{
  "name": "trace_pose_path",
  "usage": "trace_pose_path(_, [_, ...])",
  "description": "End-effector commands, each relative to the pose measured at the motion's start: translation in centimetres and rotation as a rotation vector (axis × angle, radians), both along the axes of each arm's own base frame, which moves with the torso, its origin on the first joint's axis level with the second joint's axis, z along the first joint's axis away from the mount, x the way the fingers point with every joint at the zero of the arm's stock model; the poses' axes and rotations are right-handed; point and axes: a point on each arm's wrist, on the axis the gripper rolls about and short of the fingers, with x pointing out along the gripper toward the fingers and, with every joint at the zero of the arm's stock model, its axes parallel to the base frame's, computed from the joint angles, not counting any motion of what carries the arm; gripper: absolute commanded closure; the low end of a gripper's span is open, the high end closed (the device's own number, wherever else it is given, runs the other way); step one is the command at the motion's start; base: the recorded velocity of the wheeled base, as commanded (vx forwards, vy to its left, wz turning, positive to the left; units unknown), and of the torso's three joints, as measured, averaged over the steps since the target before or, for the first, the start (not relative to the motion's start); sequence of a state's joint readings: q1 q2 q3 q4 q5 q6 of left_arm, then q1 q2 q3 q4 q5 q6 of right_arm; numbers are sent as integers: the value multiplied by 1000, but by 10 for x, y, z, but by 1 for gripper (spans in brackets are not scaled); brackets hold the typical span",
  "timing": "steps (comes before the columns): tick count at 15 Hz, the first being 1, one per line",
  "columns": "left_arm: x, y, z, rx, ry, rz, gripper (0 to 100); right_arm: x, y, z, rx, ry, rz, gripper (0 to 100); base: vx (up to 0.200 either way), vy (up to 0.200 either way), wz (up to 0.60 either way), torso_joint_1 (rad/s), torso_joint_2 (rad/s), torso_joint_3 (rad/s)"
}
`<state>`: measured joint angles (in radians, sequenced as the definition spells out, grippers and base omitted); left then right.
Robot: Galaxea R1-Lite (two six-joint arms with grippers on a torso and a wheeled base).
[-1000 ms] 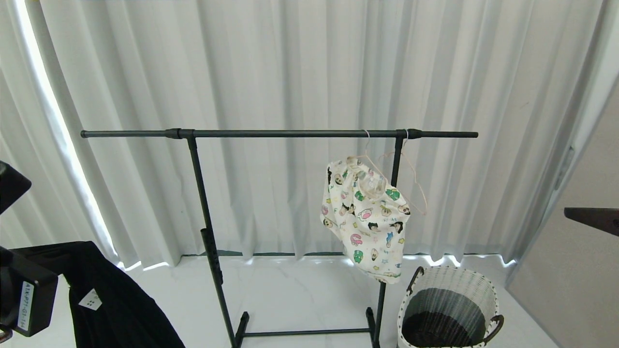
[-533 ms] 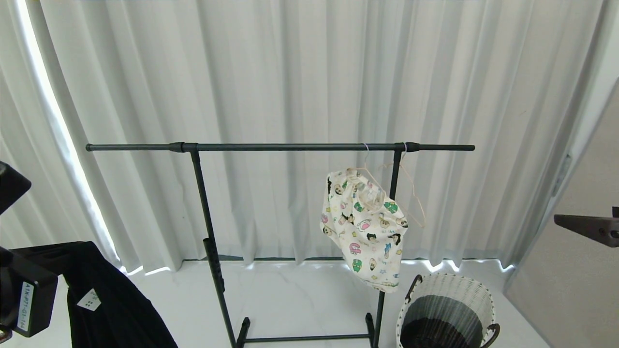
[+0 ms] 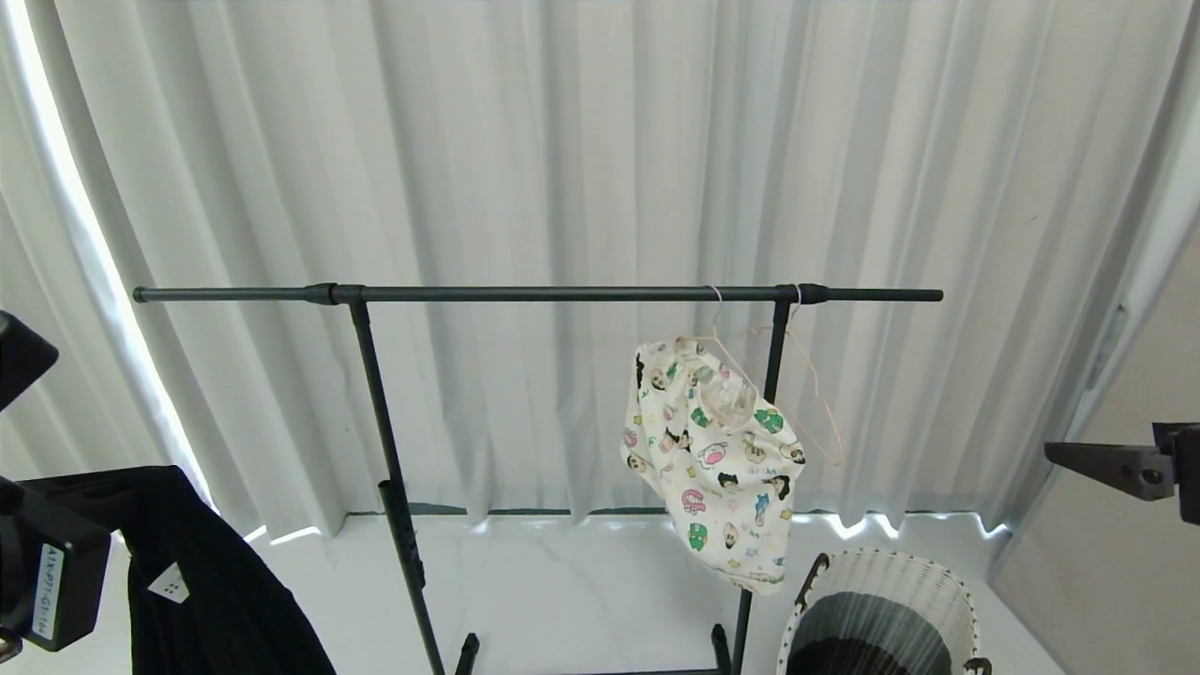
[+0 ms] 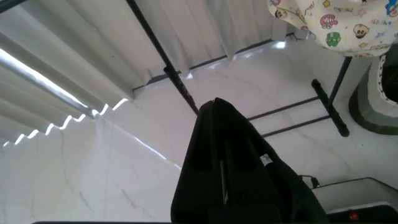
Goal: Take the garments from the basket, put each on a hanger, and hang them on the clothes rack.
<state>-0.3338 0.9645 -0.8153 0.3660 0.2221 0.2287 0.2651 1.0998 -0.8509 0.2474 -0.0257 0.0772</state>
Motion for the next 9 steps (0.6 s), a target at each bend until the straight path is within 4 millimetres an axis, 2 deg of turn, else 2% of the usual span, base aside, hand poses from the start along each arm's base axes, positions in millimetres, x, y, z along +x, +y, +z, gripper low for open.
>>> trace_pose_path(1, [0, 0, 0, -1, -3, 1, 100, 4, 1, -2, -4, 17, 3, 0, 200, 0, 0, 2, -7, -2])
trace_pose_path(4, [0, 0, 1, -1, -3, 0, 100, 12, 3, -8, -10, 49, 0, 0, 200, 0, 0, 2, 4, 5])
trace_pose_path(9, [1, 0, 9, -8, -27, 1, 100, 49, 18, -28, -20, 72, 21, 0, 200, 0, 0, 0, 3, 1])
